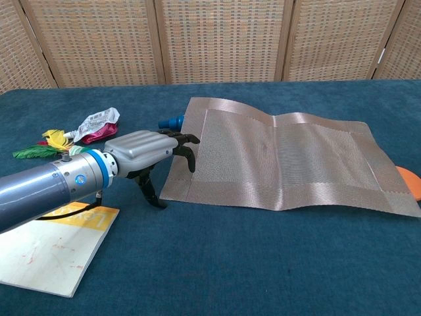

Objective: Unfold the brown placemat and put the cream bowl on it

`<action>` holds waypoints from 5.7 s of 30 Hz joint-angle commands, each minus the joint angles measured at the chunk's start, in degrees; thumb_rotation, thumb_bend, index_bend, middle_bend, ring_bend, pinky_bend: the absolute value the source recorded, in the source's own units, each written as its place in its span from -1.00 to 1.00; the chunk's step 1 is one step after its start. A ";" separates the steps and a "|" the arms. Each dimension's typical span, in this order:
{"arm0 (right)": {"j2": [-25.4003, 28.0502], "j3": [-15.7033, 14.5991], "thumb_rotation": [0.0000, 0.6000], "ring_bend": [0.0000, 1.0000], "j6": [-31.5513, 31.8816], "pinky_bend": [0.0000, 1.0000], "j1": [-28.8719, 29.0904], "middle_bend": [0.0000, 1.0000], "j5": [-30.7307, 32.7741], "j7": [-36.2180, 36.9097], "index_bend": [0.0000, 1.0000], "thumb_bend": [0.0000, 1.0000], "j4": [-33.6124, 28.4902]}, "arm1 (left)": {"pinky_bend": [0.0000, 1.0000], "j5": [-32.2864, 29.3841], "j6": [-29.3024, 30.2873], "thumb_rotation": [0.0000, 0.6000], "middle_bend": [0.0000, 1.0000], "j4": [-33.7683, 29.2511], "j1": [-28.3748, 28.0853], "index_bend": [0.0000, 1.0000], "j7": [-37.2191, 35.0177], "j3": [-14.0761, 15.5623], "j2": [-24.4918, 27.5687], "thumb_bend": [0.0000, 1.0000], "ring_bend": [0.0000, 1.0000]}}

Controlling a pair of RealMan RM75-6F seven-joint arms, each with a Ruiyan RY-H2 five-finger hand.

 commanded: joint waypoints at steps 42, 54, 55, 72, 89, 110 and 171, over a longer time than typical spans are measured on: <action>0.79 1.21 1.00 -1.00 0.11 -1.00 -0.98 -1.00 -2.12 1.79 -0.78 -1.00 -0.86 | -1.00 -4.63 -0.60 1.00 -1.00 1.05 -3.66 -0.15 3.31 -1.40 -2.19 -0.07 -1.00; 1.07 1.24 1.00 -1.00 0.40 -1.00 -1.19 -1.00 -2.73 2.74 -0.77 -1.00 -1.16 | -1.00 -2.55 1.09 1.00 -1.00 -0.89 -3.39 0.54 1.11 0.10 -1.29 0.06 -1.00; 1.07 1.26 1.00 -1.00 0.43 -1.00 -1.20 -1.00 -2.79 2.69 -0.77 -1.00 -1.18 | -1.00 -1.45 1.67 1.00 -1.00 -2.03 -3.20 0.54 0.84 0.88 -0.60 0.06 -1.00; 1.31 0.93 1.00 -1.00 1.42 -1.00 -1.64 -1.00 -4.36 1.48 -0.76 -1.00 -2.47 | -1.00 14.40 10.61 1.00 -1.00 -20.06 0.33 0.58 -0.75 12.57 11.77 0.06 -1.00; 1.29 0.88 1.00 -1.00 2.01 -1.00 -1.89 -1.00 -5.24 1.09 -0.77 -1.00 -2.83 | -1.00 26.58 14.03 1.00 -1.00 -24.68 1.12 0.62 1.57 20.83 19.61 0.06 -1.00; 1.66 0.53 1.00 -1.00 2.50 -1.00 -2.16 -1.00 -6.32 0.95 -0.76 -1.00 -3.57 | -1.00 29.17 18.81 1.00 -1.00 -20.60 6.47 0.63 2.26 23.78 23.99 0.06 -1.00; 0.72 5.65 1.00 -1.00 -17.78 -1.00 0.14 -1.00 20.69 -10.26 -0.61 -1.00 -2.67 | -1.00 -1.06 41.10 1.00 -1.00 -45.33 27.29 -1.00 10.18 6.75 35.06 -1.00 -1.00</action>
